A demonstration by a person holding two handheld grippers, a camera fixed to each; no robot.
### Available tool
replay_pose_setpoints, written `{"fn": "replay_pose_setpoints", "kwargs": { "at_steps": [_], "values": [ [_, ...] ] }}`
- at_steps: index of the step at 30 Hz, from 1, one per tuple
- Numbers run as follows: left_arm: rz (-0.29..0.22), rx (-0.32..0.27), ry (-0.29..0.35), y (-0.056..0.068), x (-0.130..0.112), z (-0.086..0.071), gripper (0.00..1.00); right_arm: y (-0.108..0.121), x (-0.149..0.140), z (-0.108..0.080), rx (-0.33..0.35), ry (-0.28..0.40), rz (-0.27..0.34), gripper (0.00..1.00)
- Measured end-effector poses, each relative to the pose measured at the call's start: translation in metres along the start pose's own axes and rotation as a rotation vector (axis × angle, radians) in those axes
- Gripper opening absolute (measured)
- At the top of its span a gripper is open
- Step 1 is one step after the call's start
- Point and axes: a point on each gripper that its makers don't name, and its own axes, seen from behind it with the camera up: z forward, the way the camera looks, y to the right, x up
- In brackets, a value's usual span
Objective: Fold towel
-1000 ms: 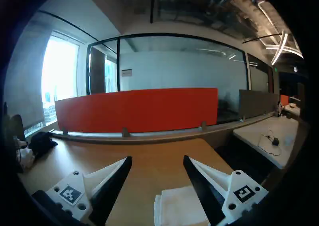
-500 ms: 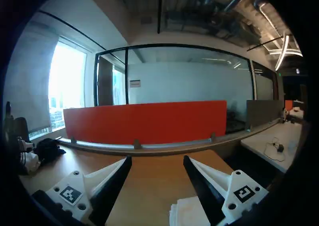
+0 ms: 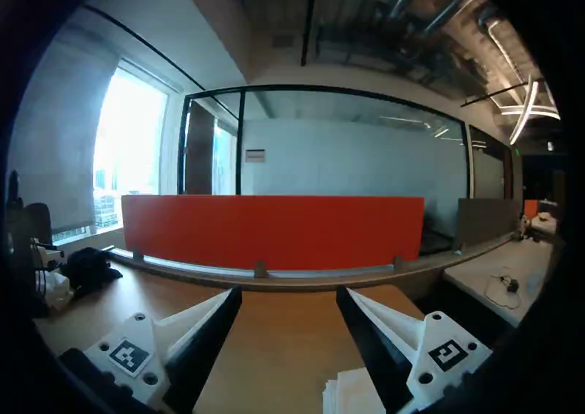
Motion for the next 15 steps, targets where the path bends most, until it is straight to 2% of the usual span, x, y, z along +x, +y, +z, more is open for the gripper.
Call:
{"fn": "replay_pose_setpoints", "kwargs": {
  "at_steps": [15],
  "values": [
    [-0.005,0.004,0.027,-0.003,-0.001,-0.005,0.94,-0.017,0.009,0.000,-0.010,-0.002,0.005,1.00]
  ]
}}
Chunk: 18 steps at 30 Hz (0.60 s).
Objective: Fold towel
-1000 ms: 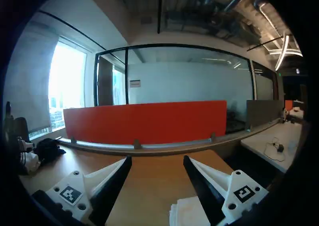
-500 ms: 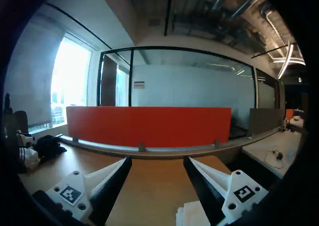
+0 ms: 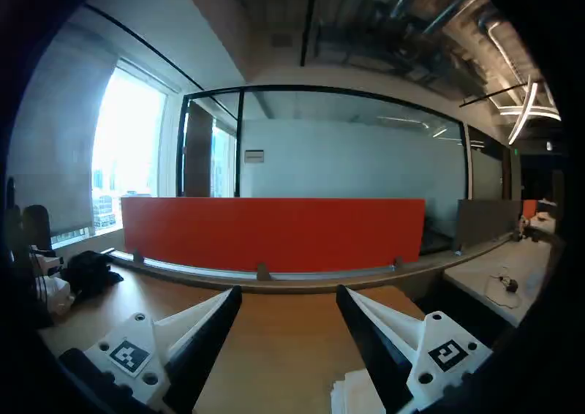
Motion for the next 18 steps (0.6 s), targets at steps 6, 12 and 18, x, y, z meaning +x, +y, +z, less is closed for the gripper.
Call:
{"fn": "replay_pose_setpoints", "kwargs": {
  "at_steps": [6,12,18],
  "values": [
    [0.016,0.010,0.015,-0.005,-0.004,-0.001,0.94,-0.013,0.005,-0.002,0.012,-0.001,-0.001,1.00],
    [0.030,0.020,0.044,-0.014,-0.015,-0.002,0.94,-0.024,0.014,-0.004,0.023,0.007,0.011,1.00],
    [0.043,0.031,0.068,-0.020,-0.037,-0.001,0.94,-0.028,0.010,-0.003,0.021,0.010,0.024,1.00]
  ]
}}
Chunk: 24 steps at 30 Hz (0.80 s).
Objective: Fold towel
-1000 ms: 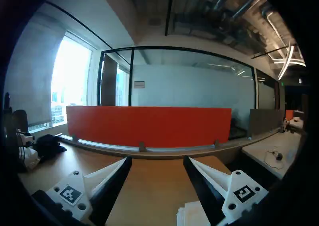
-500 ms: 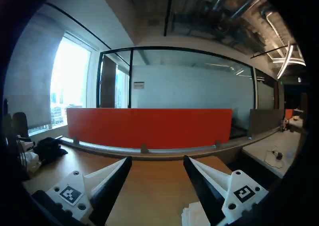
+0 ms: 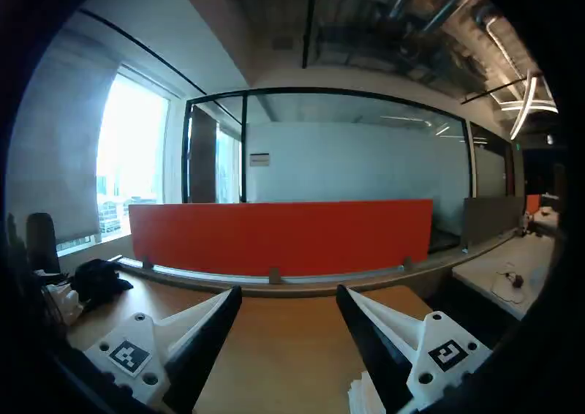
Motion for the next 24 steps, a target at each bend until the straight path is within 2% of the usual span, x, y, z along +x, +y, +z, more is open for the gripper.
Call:
{"fn": "replay_pose_setpoints", "kwargs": {
  "at_steps": [11,24],
  "values": [
    [-0.027,-0.004,0.037,-0.002,-0.044,0.001,0.94,-0.008,-0.025,0.003,-0.009,-0.003,-0.017,1.00],
    [-0.017,-0.005,0.065,-0.004,-0.078,0.003,0.94,-0.015,-0.059,0.010,-0.003,-0.011,-0.030,1.00]
  ]
}}
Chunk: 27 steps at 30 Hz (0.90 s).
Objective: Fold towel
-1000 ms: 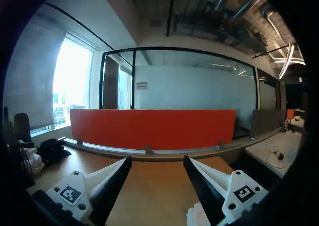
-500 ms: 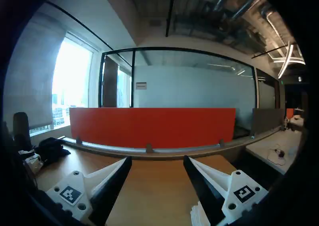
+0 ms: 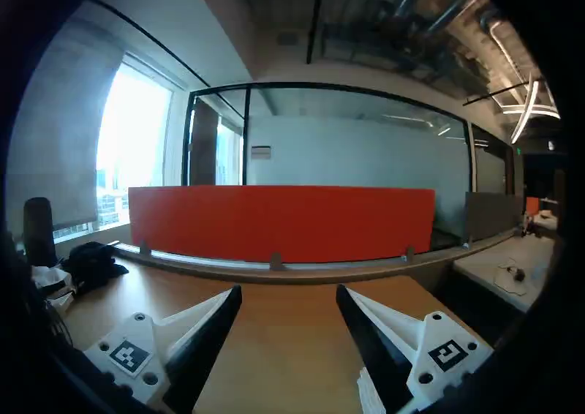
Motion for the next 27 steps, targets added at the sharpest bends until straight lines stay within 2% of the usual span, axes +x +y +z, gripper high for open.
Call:
{"fn": "replay_pose_setpoints", "kwargs": {
  "at_steps": [8,14,20,27],
  "values": [
    [-0.010,0.000,0.008,-0.001,-0.017,0.003,0.94,-0.008,-0.013,0.005,0.011,-0.004,-0.002,1.00],
    [0.011,0.007,0.018,-0.003,-0.017,0.001,0.94,-0.012,-0.020,0.008,0.017,-0.011,-0.006,1.00],
    [-0.004,0.012,0.023,-0.004,-0.020,0.000,0.94,-0.012,-0.023,0.009,0.018,-0.014,-0.007,1.00],
    [0.012,0.008,0.028,-0.002,-0.022,0.000,0.94,-0.006,-0.026,0.008,0.009,-0.014,-0.003,1.00]
  ]
}}
